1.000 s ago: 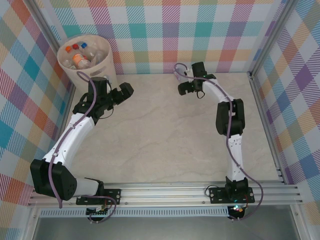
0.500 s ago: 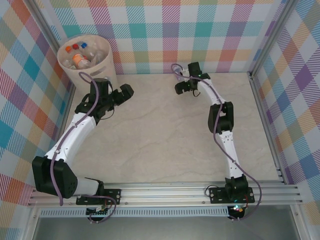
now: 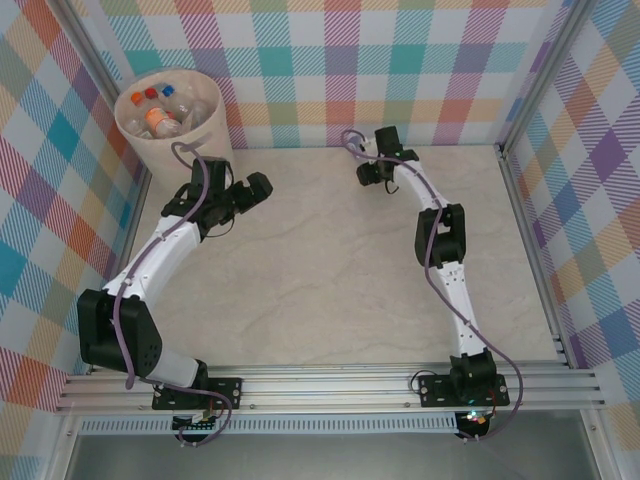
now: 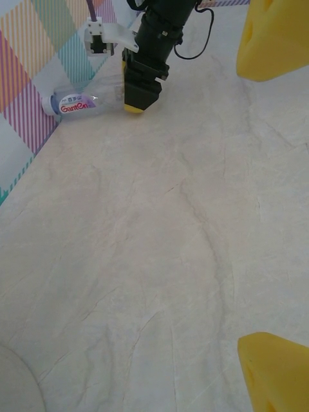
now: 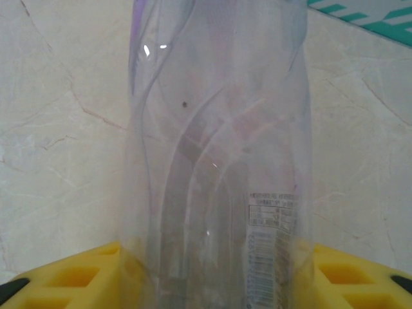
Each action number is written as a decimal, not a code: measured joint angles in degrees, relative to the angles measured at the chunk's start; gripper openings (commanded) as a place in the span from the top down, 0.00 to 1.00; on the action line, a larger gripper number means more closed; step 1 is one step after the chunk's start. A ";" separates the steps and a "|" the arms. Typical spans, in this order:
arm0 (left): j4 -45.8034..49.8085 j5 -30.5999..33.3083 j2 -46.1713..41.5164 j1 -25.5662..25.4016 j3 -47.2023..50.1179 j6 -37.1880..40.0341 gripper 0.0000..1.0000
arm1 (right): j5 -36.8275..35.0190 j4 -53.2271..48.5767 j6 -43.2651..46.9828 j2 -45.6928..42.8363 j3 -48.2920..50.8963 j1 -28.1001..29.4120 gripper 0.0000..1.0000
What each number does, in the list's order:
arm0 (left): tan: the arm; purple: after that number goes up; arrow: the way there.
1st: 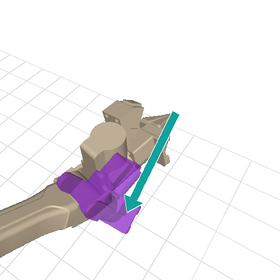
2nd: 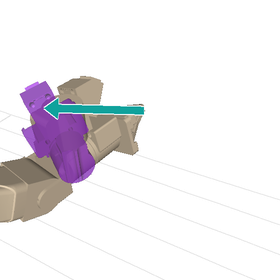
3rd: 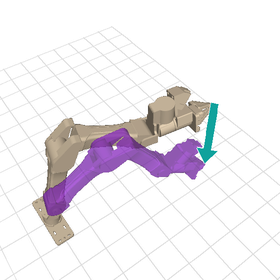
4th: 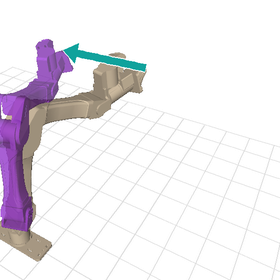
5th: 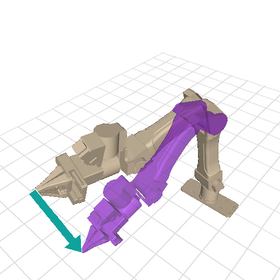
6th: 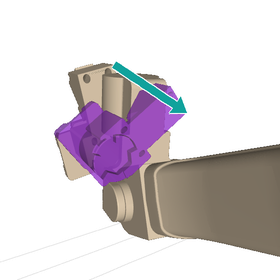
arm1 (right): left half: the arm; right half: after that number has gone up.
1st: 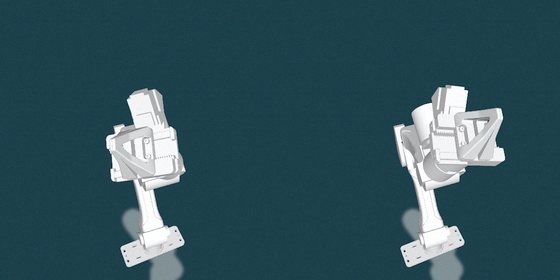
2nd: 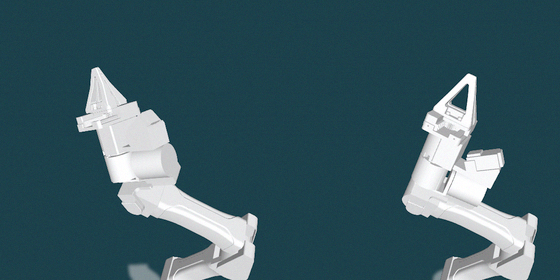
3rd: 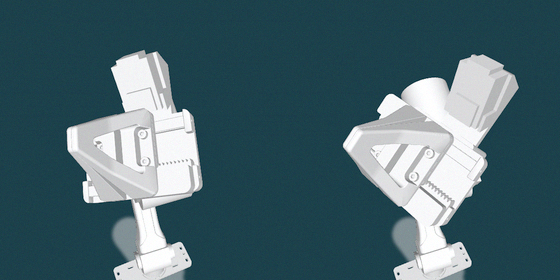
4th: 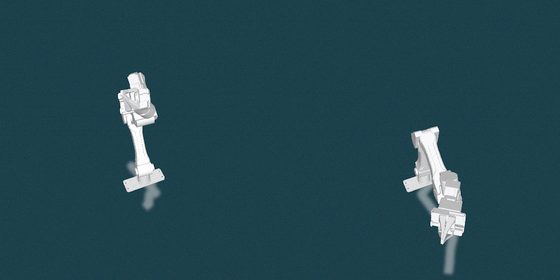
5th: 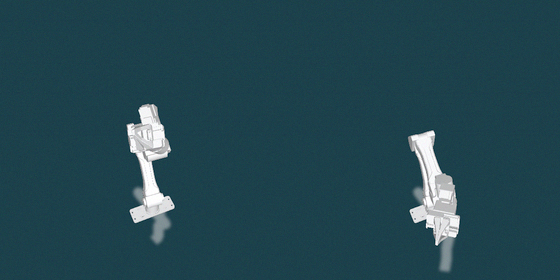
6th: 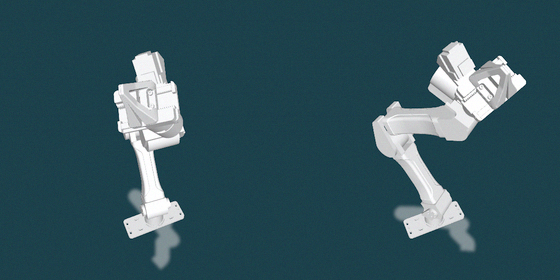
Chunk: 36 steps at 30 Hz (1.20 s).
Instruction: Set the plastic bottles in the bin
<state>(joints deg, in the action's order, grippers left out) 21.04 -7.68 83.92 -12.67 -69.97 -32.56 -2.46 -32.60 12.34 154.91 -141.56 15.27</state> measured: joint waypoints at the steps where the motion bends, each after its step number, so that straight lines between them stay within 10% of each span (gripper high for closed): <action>1: -0.09 -0.26 0.04 0.00 -0.07 0.02 0.00 | -0.13 1.36 0.15 -1.99 3.65 0.11 0.52; 22: -2.36 -6.88 0.70 -0.11 -0.15 -1.46 0.00 | 1.68 26.82 -14.51 -48.83 64.37 4.11 0.60; 36: -13.38 -15.69 4.31 -6.71 -0.31 -4.66 0.00 | 8.02 34.42 -25.18 -66.38 83.41 8.15 0.60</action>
<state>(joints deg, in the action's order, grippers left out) 7.66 -23.38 88.23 -19.38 -70.28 -37.21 5.56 1.83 -12.84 88.53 -58.15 23.42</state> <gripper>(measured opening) 0.998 0.499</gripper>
